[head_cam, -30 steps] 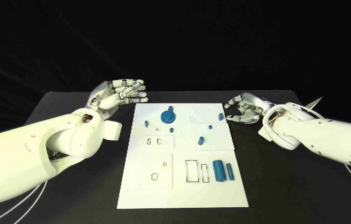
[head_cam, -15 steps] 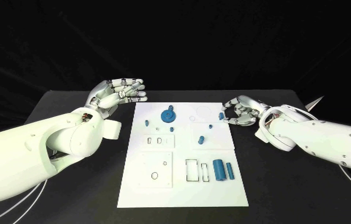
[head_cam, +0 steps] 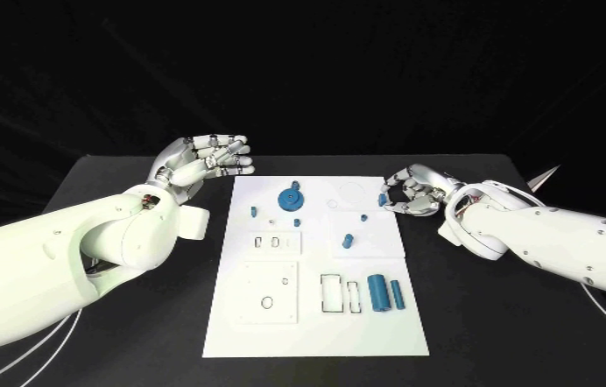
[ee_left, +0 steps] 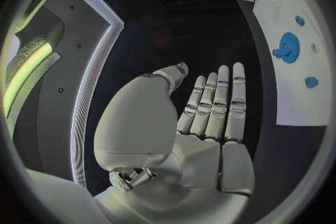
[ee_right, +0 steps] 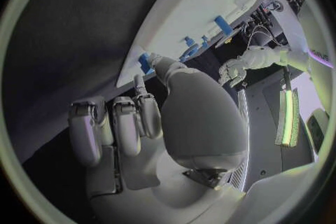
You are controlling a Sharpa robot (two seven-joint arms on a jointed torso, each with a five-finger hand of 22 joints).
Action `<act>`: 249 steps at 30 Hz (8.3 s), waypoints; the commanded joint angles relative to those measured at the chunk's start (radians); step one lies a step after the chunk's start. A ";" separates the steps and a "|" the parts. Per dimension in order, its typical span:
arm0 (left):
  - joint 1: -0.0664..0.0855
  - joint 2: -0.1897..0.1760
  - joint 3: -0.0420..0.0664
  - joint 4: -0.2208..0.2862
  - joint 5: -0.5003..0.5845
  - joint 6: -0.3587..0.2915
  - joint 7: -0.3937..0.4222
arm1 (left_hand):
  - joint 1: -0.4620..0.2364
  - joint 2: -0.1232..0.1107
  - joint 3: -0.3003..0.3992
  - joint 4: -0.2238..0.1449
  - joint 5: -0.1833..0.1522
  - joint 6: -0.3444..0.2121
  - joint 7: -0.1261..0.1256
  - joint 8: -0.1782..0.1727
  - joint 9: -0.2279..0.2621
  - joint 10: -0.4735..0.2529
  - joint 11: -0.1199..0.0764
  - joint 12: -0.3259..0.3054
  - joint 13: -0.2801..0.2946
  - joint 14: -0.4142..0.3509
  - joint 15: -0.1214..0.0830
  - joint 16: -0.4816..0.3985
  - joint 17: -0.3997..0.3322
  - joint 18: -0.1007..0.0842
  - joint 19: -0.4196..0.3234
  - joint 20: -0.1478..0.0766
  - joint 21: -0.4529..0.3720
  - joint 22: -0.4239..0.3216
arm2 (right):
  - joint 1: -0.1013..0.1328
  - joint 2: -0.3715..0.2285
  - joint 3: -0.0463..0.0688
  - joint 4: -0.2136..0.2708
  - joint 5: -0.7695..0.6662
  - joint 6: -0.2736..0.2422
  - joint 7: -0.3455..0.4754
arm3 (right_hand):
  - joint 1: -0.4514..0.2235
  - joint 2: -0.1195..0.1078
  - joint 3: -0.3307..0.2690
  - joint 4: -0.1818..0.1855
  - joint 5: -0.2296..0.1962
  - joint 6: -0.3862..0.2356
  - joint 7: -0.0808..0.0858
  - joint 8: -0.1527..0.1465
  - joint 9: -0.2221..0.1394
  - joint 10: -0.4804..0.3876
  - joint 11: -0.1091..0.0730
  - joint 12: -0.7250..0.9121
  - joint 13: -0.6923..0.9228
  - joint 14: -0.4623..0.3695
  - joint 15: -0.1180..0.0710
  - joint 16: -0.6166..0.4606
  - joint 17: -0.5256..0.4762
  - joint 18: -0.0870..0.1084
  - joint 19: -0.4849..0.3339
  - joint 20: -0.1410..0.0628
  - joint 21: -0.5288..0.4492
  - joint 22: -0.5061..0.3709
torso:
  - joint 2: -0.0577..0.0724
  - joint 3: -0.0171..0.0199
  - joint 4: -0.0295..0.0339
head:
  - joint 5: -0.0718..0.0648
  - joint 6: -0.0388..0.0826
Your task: Assemble the parts on the task board
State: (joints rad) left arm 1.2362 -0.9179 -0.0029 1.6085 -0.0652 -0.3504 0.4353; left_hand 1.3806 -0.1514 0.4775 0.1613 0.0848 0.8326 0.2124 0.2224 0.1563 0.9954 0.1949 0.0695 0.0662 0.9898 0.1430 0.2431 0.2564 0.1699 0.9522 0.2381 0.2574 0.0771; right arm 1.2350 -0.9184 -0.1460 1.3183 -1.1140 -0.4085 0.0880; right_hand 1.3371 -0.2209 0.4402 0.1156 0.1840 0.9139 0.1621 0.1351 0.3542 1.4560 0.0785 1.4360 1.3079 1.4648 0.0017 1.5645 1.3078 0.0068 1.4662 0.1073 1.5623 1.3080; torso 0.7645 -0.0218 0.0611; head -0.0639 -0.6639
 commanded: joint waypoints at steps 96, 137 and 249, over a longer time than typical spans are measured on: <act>-0.002 0.023 -0.002 -0.040 0.002 0.034 0.006 | 0.012 0.000 0.000 -0.007 -0.004 -0.008 0.045 -0.008 -0.001 -0.004 0.003 -0.004 0.001 -0.004 0.001 -0.007 0.007 0.013 0.003 0.003 0.002 -0.002 | -0.024 0.233 -0.002 0.323 -0.301 -0.159 -0.425 | -0.025 0.083 0.067 -0.028 0.026 0.100 -0.048 0.117 0.064 0.025 -0.045 0.014 0.157 0.106 -0.037 0.006 0.263 -0.007 0.105 -0.037 0.008 0.263 | -0.008 -0.0044 0.0027 | 0.052 -0.022; -0.002 0.028 -0.002 -0.041 0.002 0.040 0.003 | 0.012 0.000 0.000 -0.007 -0.004 -0.008 0.045 -0.008 -0.001 -0.004 0.003 -0.004 0.001 -0.004 0.001 -0.007 0.007 0.013 0.003 0.003 0.002 -0.002 | -0.073 0.314 -0.010 0.272 -0.364 -0.110 -0.474 | -0.065 0.060 0.056 -0.020 0.016 0.074 -0.041 0.118 0.070 0.019 -0.040 0.005 0.152 0.106 -0.034 0.006 0.263 -0.005 0.102 -0.036 0.004 0.259 | -0.008 -0.0036 0.0011 | 0.064 -0.040; 0.107 0.330 -0.074 -0.301 -0.950 0.574 -0.950 | -0.323 0.024 -0.158 0.132 0.005 -0.020 -0.117 0.505 0.480 0.237 -0.170 1.125 0.988 0.550 -0.175 1.294 1.252 -0.081 0.368 -0.168 1.114 1.052 | 0.101 -0.023 0.003 0.349 0.365 -0.161 -0.187 | 0.055 0.091 -0.291 0.173 -0.031 -0.029 0.003 0.020 0.050 -0.054 0.002 -0.072 0.081 0.101 0.003 -0.003 0.242 0.006 0.083 -0.001 -0.035 0.226 | -0.063 0.0074 -0.0131 | 0.108 -0.072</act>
State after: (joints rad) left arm 1.3414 -0.5919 -0.0766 1.3092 -0.9905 0.1709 -0.4955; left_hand 1.0594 -0.1348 0.3250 0.2916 0.0962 0.8195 0.0931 0.7222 0.6355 1.2388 0.0234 1.1879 1.0534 1.4652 -0.0283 1.5337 1.3080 0.1078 1.3153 0.0683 1.3660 1.1277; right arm 1.3360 -0.9422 -0.1433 1.6685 -0.7573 -0.5910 -0.1110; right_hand 1.3999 -0.1287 0.1496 0.2854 0.1588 0.8812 0.1657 0.1507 0.4028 1.3971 0.0843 1.3608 1.3076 1.4647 0.0126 1.5645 1.3074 0.0068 1.4643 0.1128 1.5305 1.3080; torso 0.6999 -0.0130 0.0491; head 0.0414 -0.7375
